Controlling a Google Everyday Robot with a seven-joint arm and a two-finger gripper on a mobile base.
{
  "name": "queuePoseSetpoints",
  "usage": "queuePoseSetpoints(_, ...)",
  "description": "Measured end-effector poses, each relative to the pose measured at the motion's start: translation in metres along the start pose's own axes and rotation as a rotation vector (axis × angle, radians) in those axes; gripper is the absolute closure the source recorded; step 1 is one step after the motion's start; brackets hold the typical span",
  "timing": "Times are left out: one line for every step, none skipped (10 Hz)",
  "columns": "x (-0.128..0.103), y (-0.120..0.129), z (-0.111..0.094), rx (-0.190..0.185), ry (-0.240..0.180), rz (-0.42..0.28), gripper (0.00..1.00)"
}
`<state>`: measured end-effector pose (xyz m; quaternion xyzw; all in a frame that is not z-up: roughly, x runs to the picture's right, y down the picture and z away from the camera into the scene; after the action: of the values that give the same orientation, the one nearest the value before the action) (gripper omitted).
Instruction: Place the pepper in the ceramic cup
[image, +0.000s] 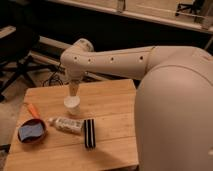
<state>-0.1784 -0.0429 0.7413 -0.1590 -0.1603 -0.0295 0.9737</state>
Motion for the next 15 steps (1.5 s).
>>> queuePoseSetpoints(-0.018,-0.009,-0.003,0.019,-0.009,-0.036,0.2)
queuePoseSetpoints(-0.049,-0.022,-0.005,0.036,-0.025,-0.084,0.2)
queuePoseSetpoints(-0.073,-0.03,-0.004,0.038,-0.029,-0.114,0.2)
queuePoseSetpoints(-0.108,-0.04,0.003,0.022,-0.021,-0.142,0.2)
queuePoseSetpoints(-0.139,-0.045,0.013,0.002,-0.015,-0.168,0.2)
queuePoseSetpoints(-0.169,-0.046,0.022,-0.014,-0.021,-0.2,0.2)
queuePoseSetpoints(-0.209,-0.045,0.034,-0.028,-0.036,-0.263,0.2)
queuePoseSetpoints(-0.241,-0.043,0.045,-0.033,-0.052,-0.357,0.2)
queuePoseSetpoints(-0.255,-0.041,0.052,-0.032,-0.061,-0.431,0.2)
queuePoseSetpoints(-0.272,-0.038,0.061,-0.033,-0.079,-0.542,0.2)
queuePoseSetpoints(-0.28,-0.036,0.066,-0.033,-0.088,-0.597,0.2)
queuePoseSetpoints(-0.286,-0.035,0.07,-0.032,-0.096,-0.643,0.2)
queuePoseSetpoints(-0.29,-0.034,0.071,-0.031,-0.1,-0.662,0.2)
queuePoseSetpoints(-0.29,-0.034,0.071,-0.031,-0.101,-0.668,0.2)
queuePoseSetpoints(-0.29,-0.033,0.072,-0.033,-0.102,-0.67,0.2)
